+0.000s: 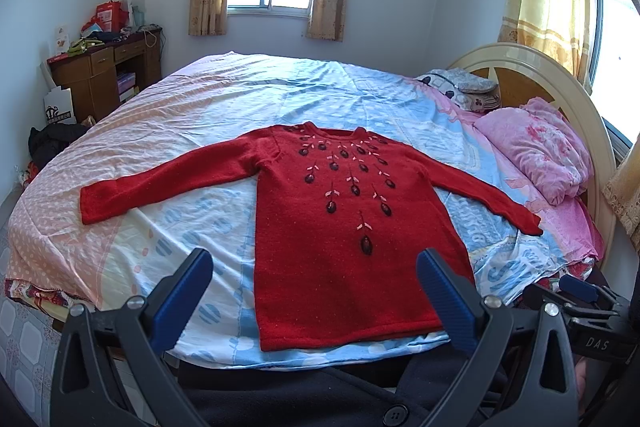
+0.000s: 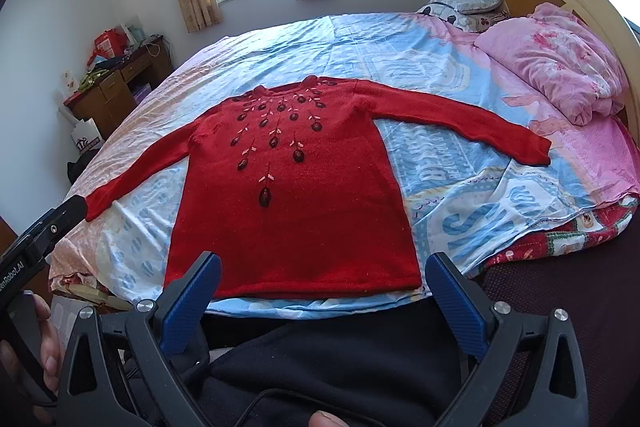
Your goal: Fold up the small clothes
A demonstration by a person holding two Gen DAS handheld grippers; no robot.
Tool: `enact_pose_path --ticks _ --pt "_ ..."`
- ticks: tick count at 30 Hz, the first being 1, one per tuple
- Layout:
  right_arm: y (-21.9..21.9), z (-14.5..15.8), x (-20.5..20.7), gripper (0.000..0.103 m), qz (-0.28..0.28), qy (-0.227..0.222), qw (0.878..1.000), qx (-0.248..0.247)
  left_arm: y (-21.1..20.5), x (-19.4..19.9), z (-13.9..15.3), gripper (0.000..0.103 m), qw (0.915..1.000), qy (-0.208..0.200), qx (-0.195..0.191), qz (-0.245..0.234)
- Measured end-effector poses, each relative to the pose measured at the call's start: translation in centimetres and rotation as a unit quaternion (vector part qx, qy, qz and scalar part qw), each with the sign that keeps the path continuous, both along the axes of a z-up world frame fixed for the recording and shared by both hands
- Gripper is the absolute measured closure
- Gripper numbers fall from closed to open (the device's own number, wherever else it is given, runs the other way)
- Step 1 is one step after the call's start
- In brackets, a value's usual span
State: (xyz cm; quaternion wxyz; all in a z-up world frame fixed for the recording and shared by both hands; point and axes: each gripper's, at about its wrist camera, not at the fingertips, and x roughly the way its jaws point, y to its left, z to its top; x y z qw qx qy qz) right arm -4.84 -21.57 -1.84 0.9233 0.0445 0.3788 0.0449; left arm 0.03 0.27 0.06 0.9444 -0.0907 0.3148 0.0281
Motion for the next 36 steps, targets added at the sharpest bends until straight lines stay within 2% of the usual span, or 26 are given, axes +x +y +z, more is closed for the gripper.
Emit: enact_pose_path --ticks 36 --pt "-0.17 -0.91 0.55 0.001 0.003 0.018 1.000 0.010 -0.28 0.20 -0.71 0.000 1.0000 0.003 0.002 -0.001"
